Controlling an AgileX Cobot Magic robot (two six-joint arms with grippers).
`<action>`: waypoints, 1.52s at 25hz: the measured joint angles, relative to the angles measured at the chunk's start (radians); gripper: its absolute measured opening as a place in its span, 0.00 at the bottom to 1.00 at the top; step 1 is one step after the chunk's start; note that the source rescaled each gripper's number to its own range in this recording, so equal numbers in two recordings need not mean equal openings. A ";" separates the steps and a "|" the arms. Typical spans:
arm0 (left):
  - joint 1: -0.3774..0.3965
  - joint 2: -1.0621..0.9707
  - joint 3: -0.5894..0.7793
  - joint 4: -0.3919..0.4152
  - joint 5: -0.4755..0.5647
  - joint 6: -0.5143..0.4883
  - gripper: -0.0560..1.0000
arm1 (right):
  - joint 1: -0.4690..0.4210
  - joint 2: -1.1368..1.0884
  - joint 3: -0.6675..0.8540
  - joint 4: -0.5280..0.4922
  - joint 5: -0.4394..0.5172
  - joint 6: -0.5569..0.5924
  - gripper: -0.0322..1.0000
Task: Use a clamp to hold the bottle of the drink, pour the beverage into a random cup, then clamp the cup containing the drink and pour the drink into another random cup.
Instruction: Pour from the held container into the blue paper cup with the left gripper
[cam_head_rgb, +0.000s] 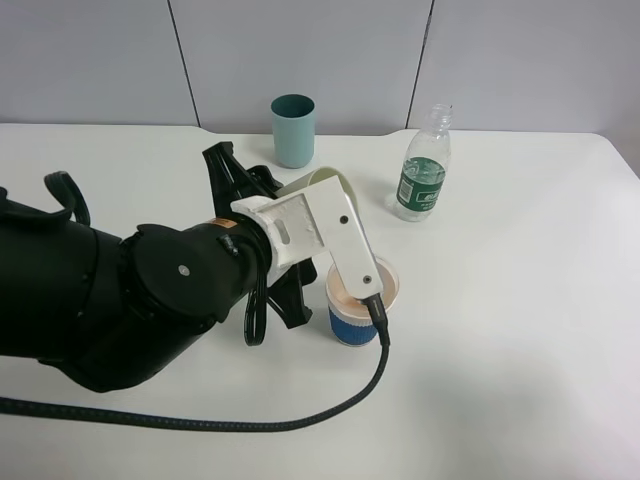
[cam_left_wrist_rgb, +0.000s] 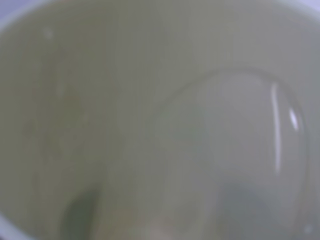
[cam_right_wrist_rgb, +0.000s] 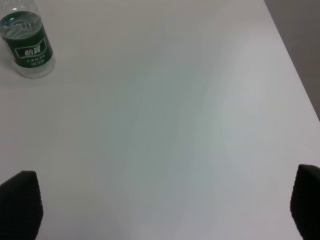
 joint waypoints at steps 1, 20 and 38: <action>0.000 0.005 -0.001 -0.005 0.002 0.016 0.08 | 0.000 0.000 0.000 0.000 0.000 0.000 1.00; 0.000 0.024 -0.005 0.053 -0.001 0.235 0.08 | 0.000 0.000 0.000 0.000 0.000 0.000 1.00; 0.000 0.024 -0.005 0.102 -0.072 0.288 0.08 | 0.000 0.000 0.000 0.000 0.000 0.000 1.00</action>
